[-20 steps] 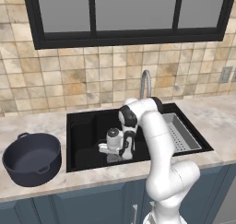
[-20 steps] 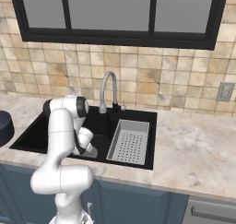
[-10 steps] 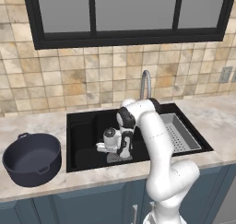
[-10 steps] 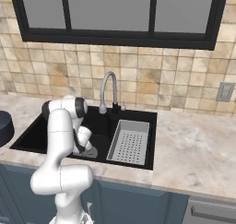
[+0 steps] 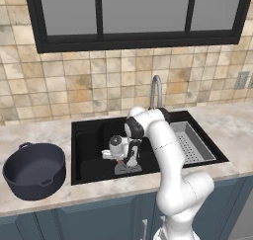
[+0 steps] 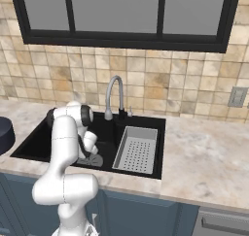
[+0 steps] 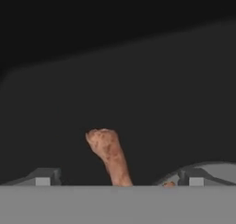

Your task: Dump the mushroom from the pot into the sink. Then turn on the water and wash the mushroom. Then turn off the water and put the mushroom back in the pot.

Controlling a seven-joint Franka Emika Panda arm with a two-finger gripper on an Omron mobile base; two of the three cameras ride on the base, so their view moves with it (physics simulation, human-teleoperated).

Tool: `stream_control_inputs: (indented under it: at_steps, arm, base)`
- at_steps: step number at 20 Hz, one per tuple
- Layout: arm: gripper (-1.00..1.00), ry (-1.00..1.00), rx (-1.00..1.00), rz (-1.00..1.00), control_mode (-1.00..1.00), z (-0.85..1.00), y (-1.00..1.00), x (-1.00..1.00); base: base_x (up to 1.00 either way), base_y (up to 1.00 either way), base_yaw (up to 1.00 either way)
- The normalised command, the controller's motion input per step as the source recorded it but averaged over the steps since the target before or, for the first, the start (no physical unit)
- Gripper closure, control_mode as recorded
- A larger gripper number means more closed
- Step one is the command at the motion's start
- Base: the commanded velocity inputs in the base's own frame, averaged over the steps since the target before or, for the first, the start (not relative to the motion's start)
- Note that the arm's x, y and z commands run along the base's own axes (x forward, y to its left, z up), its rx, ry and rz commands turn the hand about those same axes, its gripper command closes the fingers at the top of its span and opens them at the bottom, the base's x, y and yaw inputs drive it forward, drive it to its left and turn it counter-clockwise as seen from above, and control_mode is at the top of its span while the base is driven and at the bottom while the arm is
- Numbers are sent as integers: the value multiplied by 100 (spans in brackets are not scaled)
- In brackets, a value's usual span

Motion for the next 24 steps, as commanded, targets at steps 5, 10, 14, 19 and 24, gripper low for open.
stream_control_inputs:
  at_steps: [5, 10, 14, 19, 24]
  arm:
    - [-100, 2, 0, 2, -100, -41, 7, 58]
    - [100, 4, 0, 0, -100, -25, 13, 69]
    - [100, -2, 1, 0, -100, -2, -16, 21]
    - [100, -21, 6, 2, -100, 57, -47, -13]
    - [100, -27, 1, 3, -100, 98, -20, -31]
  base:
    - [0, 0, 0]
    - [0, 0, 0]
    - [0, 0, 0]
    - [0, 0, 0]
    - [0, 0, 0]
